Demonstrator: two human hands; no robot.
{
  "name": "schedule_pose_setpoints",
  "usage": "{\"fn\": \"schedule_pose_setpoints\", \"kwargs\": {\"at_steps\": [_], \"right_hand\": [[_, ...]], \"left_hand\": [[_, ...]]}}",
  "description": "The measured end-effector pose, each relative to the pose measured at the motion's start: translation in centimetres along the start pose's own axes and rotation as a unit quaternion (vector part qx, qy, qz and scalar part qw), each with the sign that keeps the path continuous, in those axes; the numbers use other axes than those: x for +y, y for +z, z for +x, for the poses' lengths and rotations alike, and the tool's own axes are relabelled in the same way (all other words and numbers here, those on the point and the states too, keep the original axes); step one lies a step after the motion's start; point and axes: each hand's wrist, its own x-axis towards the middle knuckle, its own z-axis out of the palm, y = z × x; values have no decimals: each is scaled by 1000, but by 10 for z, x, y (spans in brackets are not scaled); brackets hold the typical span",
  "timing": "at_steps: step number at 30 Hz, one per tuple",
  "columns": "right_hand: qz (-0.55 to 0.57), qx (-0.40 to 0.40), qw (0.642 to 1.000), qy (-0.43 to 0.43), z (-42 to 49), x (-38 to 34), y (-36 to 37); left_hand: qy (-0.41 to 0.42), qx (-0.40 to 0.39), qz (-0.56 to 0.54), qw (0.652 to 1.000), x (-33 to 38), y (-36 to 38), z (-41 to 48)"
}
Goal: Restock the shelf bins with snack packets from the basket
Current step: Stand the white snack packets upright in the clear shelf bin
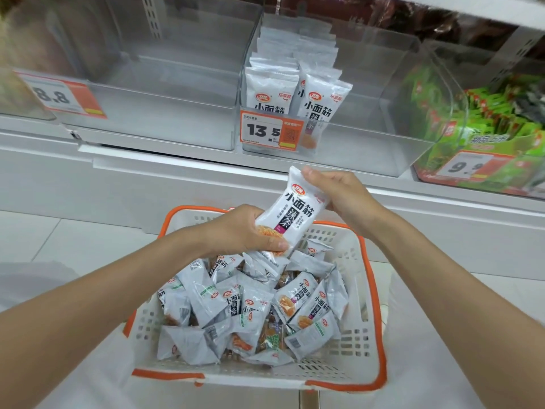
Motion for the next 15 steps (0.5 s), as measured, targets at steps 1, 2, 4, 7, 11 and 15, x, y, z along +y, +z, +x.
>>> {"fn": "schedule_pose_setpoints", "kwargs": {"at_steps": [1, 2, 4, 7, 11, 15], "right_hand": [[-7, 6, 1000, -6, 0, 1, 3], [2, 23, 1000, -15, -1, 0, 6], [25, 67, 997, -36, -1, -3, 9], [39, 108, 992, -53, 1, -6, 6], [31, 21, 999, 3, 5, -4, -1], [34, -64, 996, 53, 0, -3, -9]], "left_hand": [[1, -6, 4, 1000, 0, 1, 0], [3, -8, 7, 1000, 0, 1, 1], [11, 3, -2, 1000, 3, 1, 3], [21, 18, -16, 999, 9, -1, 5], [28, 47, -23, 998, 4, -2, 8], [37, 75, -25, 996, 2, -7, 12]]}}
